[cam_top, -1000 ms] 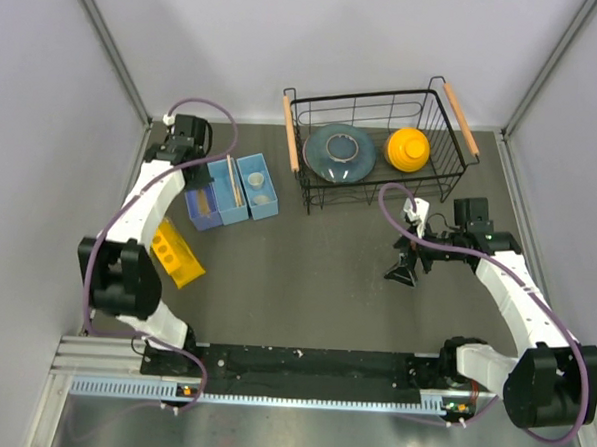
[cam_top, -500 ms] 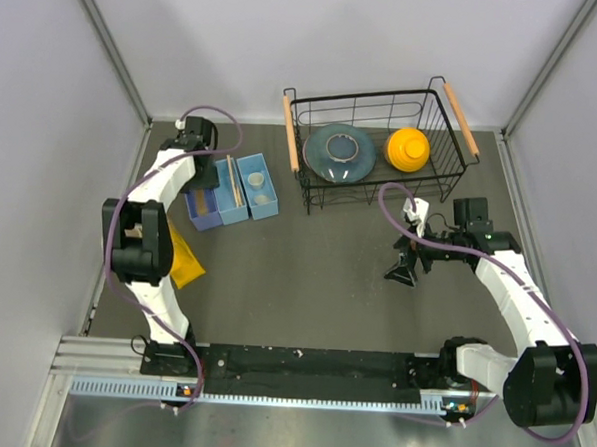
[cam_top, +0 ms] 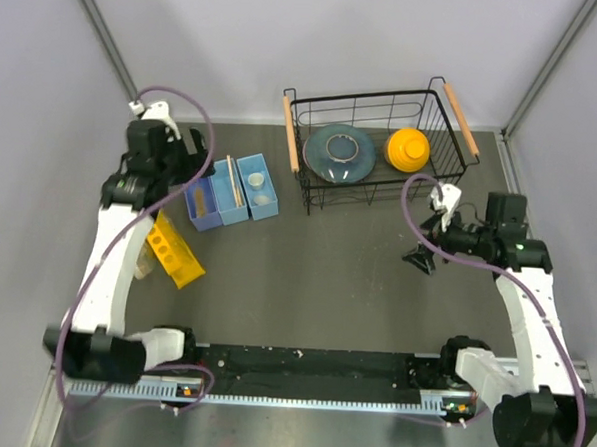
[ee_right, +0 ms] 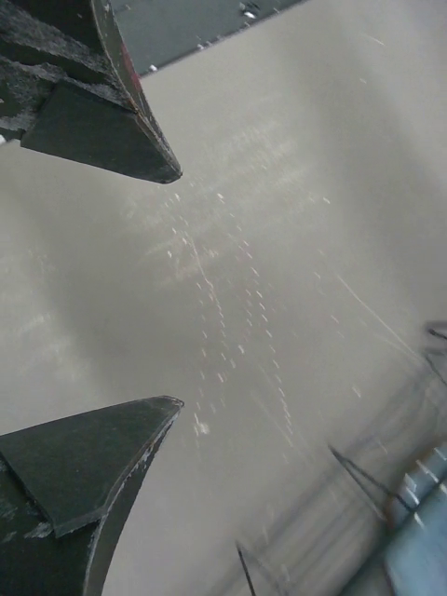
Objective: Organize the chemistry lab equipment
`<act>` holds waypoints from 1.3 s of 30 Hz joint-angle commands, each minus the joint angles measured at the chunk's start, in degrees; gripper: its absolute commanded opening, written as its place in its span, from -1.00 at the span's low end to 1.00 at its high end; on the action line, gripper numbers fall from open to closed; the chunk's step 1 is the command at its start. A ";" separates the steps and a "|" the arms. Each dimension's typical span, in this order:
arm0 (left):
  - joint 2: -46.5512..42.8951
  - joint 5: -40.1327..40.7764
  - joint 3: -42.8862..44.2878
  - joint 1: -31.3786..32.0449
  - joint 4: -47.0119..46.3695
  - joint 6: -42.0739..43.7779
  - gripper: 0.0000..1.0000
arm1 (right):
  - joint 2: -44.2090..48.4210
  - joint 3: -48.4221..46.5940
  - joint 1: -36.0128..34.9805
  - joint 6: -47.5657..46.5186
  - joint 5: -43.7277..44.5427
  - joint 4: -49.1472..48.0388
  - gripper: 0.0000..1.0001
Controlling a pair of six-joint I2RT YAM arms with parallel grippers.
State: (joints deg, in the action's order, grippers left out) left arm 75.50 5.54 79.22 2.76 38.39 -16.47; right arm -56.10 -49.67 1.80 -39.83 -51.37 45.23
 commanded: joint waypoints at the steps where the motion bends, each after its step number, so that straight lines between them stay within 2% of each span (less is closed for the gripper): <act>1: -14.05 -10.11 -5.91 -0.22 -4.38 -1.19 0.98 | 5.55 -12.70 0.39 5.10 6.45 3.01 0.98; 5: -21.70 -13.09 -8.64 -0.22 -1.66 -3.39 0.98 | 8.37 -16.94 0.39 9.59 6.99 5.21 0.98; 8: -26.00 -20.90 -11.35 -0.30 0.01 -4.54 0.98 | 10.83 -20.28 0.39 14.16 8.04 5.22 0.98; 9: -27.33 -25.36 -12.24 -0.22 0.02 -4.88 0.98 | 11.09 -21.51 0.92 17.39 9.26 5.13 0.97; 12: -33.39 -29.00 -14.79 -0.30 0.54 -5.77 0.98 | 10.57 -26.96 2.50 26.17 16.27 4.25 0.97; 16: -39.28 -28.49 -14.53 -0.22 4.75 -5.68 0.98 | 11.79 -32.32 2.59 34.02 25.78 2.50 0.97; 20: -41.66 -26.46 -15.58 -0.22 8.54 -5.42 0.98 | 13.73 -33.65 2.59 38.33 30.27 1.00 0.97; 24: -42.90 -29.26 -16.99 -0.22 10.29 -5.59 0.98 | 14.52 -33.74 3.03 41.94 35.10 0.65 0.97; 27: -43.86 -32.78 -16.21 -0.22 13.10 -4.02 0.98 | 15.40 -32.95 3.03 42.29 36.87 0.56 0.97; 39: -46.94 -32.18 -6.71 -0.22 17.86 -3.75 0.98 | 16.90 -32.68 3.47 45.55 38.54 0.29 0.97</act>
State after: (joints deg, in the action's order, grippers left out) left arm 28.75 -26.22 70.39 2.72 55.57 -20.86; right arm -39.94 -81.73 4.67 3.57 -14.20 47.40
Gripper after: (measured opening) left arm 0.987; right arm 0.988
